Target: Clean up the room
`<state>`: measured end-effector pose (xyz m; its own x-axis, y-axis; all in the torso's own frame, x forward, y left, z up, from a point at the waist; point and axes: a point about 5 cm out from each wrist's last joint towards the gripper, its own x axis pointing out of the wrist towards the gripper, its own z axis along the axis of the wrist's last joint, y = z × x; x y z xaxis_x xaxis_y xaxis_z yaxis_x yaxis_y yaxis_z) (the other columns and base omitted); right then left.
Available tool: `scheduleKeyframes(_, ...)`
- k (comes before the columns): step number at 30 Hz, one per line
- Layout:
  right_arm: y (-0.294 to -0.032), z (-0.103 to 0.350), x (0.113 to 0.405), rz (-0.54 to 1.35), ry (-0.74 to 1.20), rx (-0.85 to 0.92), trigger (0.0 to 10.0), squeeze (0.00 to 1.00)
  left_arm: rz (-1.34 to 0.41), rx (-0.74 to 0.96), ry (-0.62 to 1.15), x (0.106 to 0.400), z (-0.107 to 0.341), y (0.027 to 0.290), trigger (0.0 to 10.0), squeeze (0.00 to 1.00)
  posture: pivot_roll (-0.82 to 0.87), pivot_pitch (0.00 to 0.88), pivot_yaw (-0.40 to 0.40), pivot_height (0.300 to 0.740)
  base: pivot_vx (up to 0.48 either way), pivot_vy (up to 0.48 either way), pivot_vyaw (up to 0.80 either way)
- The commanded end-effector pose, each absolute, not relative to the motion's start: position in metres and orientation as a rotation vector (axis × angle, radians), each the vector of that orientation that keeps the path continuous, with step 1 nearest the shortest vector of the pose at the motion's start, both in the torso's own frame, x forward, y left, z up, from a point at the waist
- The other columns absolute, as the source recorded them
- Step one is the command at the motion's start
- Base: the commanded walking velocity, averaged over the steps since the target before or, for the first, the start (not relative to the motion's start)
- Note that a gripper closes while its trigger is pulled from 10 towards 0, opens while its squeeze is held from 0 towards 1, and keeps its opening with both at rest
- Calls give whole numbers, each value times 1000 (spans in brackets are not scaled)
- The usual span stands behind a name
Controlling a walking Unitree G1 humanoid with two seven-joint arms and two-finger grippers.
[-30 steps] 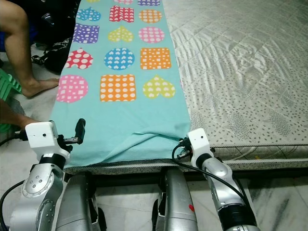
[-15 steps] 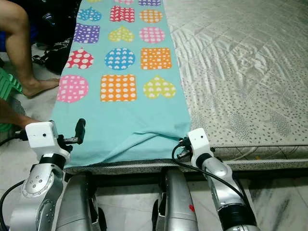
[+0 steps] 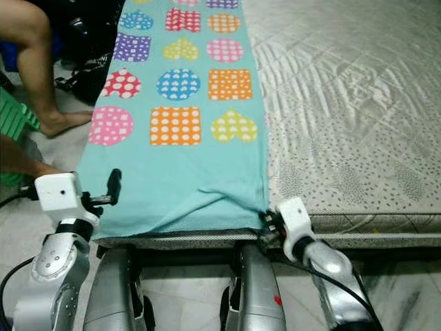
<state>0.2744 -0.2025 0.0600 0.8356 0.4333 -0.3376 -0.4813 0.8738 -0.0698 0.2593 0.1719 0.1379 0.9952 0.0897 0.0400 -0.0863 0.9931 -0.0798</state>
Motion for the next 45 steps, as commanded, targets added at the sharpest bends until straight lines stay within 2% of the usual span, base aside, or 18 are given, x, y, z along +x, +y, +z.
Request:
scheduleKeyframes(1,-203,62,273,507,320,-157,1216,0,82,-81,-36,258,135,170,10000,0,43,225,-35,541,0,0,0)
scheduleKeyframes(2,-203,62,273,507,320,-158,1216,0,82,-81,-36,258,135,170,10000,0,43,225,-35,541,0,0,0)
scheduleKeyframes(3,-204,62,272,511,322,-166,6196,0,79,-83,-36,259,135,169,10000,0,41,224,-35,541,0,0,0)
scheduleKeyframes(4,-204,62,272,511,322,-166,6196,0,79,-83,-36,259,135,169,10000,0,41,224,-35,541,0,0,0)
scheduleKeyframes(5,-205,63,270,517,326,-175,8471,0,78,-85,-37,259,135,168,10000,0,41,224,-35,541,0,0,0)
scheduleKeyframes(6,-205,63,269,519,328,-174,10000,0,77,-85,-37,259,135,168,10000,0,41,224,-35,541,0,0,0)
scheduleKeyframes(9,-205,63,268,514,339,-174,10000,0,77,-85,-37,260,135,169,10000,0,40,224,-34,541,0,0,0)
scheduleKeyframes(10,-206,62,268,506,346,-182,10000,443,78,-84,-37,260,135,169,10000,0,40,224,-34,541,0,0,0)
scheduleKeyframes(11,-207,60,268,491,357,-201,10000,1000,79,-84,-37,260,135,169,10000,0,40,224,-34,541,0,0,0)
scheduleKeyframes(20,-217,75,283,381,300,-473,10000,1000,85,-83,-40,261,136,170,10000,0,40,221,-35,541,0,0,0)
scheduleKeyframes(28,-230,88,283,323,251,-546,10000,1000,87,-85,-41,261,136,170,10000,0,40,221,-35,541,0,0,0)
scheduleKeyframes(33,-243,82,269,270,297,-598,10000,1000,86,-85,-40,261,135,170,10000,0,18,218,-37,541,0,0,0)
scheduleKeyframes(37,-248,75,259,313,360,-584,10000,1000,79,-83,-43,262,136,170,10000,0,13,211,-33,541,0,0,0)
scheduleKeyframes(43,-262,54,225,443,532,-625,10000,1000,78,-80,-47,263,136,171,10000,0,3,205,-37,541,0,0,0)
scheduleKeyframes(45,-266,53,223,416,545,-632,10000,1000,78,-80,-47,263,136,171,10000,0,0,205,-36,541,0,0,0)
